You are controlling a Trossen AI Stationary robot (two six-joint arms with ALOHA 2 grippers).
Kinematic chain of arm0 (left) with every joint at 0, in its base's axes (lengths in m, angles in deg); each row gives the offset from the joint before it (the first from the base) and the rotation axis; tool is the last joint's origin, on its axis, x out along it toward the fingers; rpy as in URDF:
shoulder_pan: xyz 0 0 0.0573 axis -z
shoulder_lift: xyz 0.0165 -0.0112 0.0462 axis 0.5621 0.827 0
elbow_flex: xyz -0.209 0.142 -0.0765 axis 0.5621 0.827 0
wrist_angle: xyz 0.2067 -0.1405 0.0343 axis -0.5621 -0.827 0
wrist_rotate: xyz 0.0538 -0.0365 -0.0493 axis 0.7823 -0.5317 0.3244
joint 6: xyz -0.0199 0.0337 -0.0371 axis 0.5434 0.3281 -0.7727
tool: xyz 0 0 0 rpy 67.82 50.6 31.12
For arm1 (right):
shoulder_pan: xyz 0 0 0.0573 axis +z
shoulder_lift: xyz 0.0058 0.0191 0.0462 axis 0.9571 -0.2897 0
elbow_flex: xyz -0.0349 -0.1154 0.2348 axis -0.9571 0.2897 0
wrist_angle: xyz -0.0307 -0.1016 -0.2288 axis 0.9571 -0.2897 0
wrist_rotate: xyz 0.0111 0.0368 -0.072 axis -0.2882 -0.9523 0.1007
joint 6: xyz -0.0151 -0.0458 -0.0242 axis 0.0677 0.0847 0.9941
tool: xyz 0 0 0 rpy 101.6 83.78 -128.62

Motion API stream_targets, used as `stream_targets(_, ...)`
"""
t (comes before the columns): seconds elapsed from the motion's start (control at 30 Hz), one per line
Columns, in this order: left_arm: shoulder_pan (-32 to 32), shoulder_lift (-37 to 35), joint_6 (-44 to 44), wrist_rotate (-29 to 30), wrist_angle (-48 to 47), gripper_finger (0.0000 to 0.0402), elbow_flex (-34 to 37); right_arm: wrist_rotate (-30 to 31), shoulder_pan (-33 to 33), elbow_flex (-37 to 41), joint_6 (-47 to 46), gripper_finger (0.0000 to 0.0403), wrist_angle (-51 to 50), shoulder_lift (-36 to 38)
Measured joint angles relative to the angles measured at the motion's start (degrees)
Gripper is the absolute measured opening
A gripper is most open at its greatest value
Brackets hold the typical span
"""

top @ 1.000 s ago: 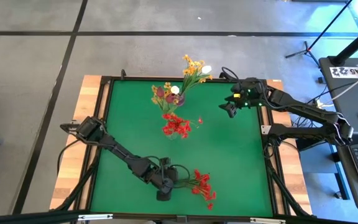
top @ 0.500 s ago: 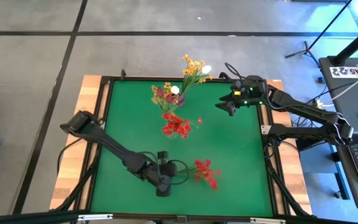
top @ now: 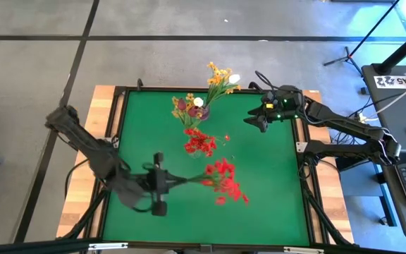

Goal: Sort flowers into vase by color
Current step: Put the red flowers into the transparent vase

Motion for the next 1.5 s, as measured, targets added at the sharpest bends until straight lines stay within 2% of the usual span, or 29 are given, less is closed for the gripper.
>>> stream_targets(0.33, -1.3, -9.5, 14.5, 1.5, 8.5, 0.0001, 0.0, 0.6, 0.0, 0.0, 0.5, 0.0293, 0.1, 0.0)
stream_targets(0.47, -4.5, -12.2, 17.3, 1.5, 13.8, 0.0001, 3.6, 0.6, 0.0, 0.0, 0.7, 0.0293, 0.1, 0.0)
stream_targets(0.6, -9.4, -15.7, 17.6, -5.3, 19.9, 0.0001, 9.8, 0.6, 0.0, 0.0, 1.4, 0.0293, 0.0, 0.0)
stream_targets(0.87, -17.2, -23.9, 19.2, -18.4, 40.3, 0.0001, 23.3, 1.1, 0.0, 0.0, 2.1, 0.0293, -0.4, 0.0)
stream_targets(1.03, -21.2, -27.0, 18.2, -22.7, 48.4, 0.0001, 30.9, 1.2, 0.0, 0.0, 2.4, 0.0293, -0.4, 0.0)
stream_targets(1.27, -27.4, -27.4, 16.1, -31.0, 61.0, 0.0001, 38.8, 2.0, 0.0, 0.0, 3.0, 0.0293, -0.3, 0.0)
stream_targets(1.37, -29.8, -26.8, 15.8, -30.9, 66.3, 0.0001, 42.0, 2.2, 0.0, 0.0, 3.0, 0.0293, -0.4, 0.0)
stream_targets(1.5, -31.8, -25.3, 16.4, -34.5, 78.9, 0.0001, 47.0, 2.2, 0.0, 0.0, 3.1, 0.0293, -0.4, 0.0)
